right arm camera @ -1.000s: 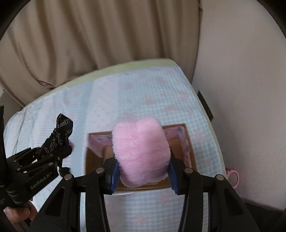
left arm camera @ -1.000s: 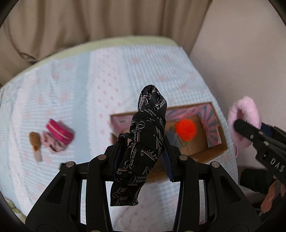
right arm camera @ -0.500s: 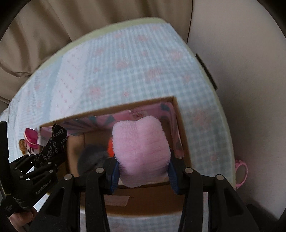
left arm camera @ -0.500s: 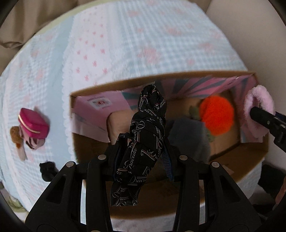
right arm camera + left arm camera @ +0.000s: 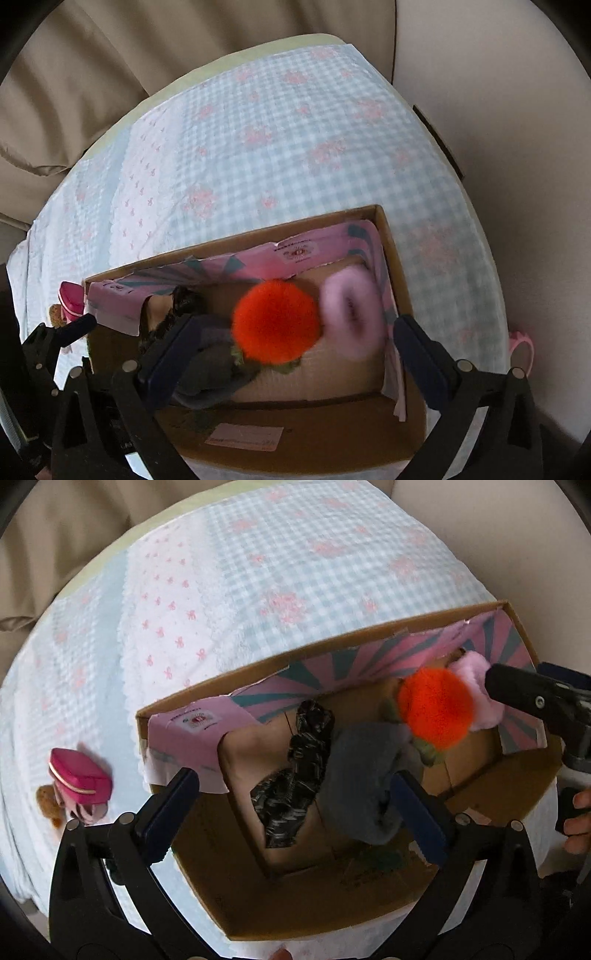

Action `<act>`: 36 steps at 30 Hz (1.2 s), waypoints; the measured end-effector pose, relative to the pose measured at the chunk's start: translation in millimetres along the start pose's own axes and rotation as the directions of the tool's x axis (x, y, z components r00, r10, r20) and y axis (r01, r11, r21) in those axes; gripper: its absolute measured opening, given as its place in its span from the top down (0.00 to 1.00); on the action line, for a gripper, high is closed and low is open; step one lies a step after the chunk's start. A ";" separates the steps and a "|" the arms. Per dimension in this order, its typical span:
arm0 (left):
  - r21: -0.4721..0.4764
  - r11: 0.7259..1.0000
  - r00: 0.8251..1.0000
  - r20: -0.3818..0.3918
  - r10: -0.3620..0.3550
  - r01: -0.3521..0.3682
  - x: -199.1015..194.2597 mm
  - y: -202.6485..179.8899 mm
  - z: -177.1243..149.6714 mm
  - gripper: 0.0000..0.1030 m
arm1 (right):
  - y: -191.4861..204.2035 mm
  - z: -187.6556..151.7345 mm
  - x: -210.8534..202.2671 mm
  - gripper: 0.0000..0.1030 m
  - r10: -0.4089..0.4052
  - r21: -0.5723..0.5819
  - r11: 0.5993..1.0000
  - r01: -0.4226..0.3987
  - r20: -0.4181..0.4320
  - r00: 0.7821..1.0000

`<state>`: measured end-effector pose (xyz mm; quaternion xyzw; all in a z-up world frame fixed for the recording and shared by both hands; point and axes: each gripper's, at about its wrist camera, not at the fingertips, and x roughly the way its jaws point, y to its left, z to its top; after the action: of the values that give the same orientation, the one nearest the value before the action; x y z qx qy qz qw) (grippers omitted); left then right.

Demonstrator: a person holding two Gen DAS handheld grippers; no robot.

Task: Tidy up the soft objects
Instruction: 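Open both tools to drop the scrunchies into the box, then move both tools back toward the remaining items on the bed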

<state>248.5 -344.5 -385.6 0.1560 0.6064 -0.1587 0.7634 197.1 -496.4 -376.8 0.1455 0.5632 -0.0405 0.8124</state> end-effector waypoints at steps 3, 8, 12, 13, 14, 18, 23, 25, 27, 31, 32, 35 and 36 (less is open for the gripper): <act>-0.015 1.000 1.000 -0.009 -0.012 0.012 3.0 3.2 0.3 0.00 | 2.9 0.1 4.6 0.00 0.002 -0.009 1.000 -0.002 -0.011 1.000; -0.040 0.999 1.000 -0.002 -0.019 0.019 -3.1 5.9 -0.3 0.00 | 6.2 -0.8 2.0 0.00 0.002 -0.028 1.000 -0.002 -0.001 1.000; -0.047 0.999 1.000 0.017 -0.021 0.021 -15.2 5.6 -0.8 0.00 | 6.7 -2.8 -9.5 0.00 0.000 -0.026 1.000 0.001 0.011 1.000; -0.046 0.999 0.999 0.024 -0.022 0.023 -19.5 5.2 -1.1 0.00 | 6.9 -3.4 -14.2 0.00 0.001 -0.024 1.000 -0.001 0.016 1.000; -0.045 0.999 0.999 0.032 -0.022 0.024 -24.7 4.7 -1.3 0.00 | 7.0 -4.0 -18.9 0.00 0.004 -0.021 1.000 -0.003 0.022 1.000; -0.026 0.999 0.997 0.073 -0.034 0.036 -51.0 1.4 -1.5 0.00 | 9.8 -6.2 -41.8 0.00 0.002 -0.020 1.000 -0.001 0.056 0.998; -0.021 0.998 0.989 0.141 -0.049 0.052 -98.2 4.0 -6.5 0.00 | 19.6 -12.7 -79.5 0.00 -0.006 -0.039 0.999 0.010 0.103 0.995; -0.023 0.999 0.984 0.173 -0.044 0.049 -120.2 7.9 -10.9 0.00 | 25.8 -18.1 -101.4 0.00 -0.006 -0.056 0.998 0.014 0.133 0.991; -0.028 0.999 0.977 0.210 -0.033 0.039 -144.5 13.5 -17.7 0.00 | 32.1 -23.2 -119.1 0.00 -0.007 -0.072 0.997 0.018 0.151 0.989; -0.057 0.998 0.962 0.273 -0.013 0.029 -186.4 31.7 -35.0 0.00 | 45.7 -37.1 -154.4 0.00 -0.018 -0.089 0.995 0.035 0.191 0.981; -0.070 0.997 0.957 0.289 -0.005 0.026 -199.4 39.0 -41.5 0.00 | 51.5 -42.4 -166.4 0.00 -0.018 -0.093 0.995 0.038 0.213 0.977; -0.101 0.995 0.944 0.329 0.015 0.020 -230.0 57.9 -60.6 0.00 | 68.7 -55.0 -193.1 0.00 -0.021 -0.099 0.994 0.048 0.261 0.965; -0.111 0.994 0.940 0.341 0.021 0.017 -238.5 64.7 -67.1 0.00 | 76.0 -59.7 -201.6 0.00 -0.018 -0.105 0.993 0.049 0.275 0.961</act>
<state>166.6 -244.7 -164.5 0.0836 0.4727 -0.1483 0.8646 87.7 -426.8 -194.8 0.0838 0.4491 -0.0428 0.8885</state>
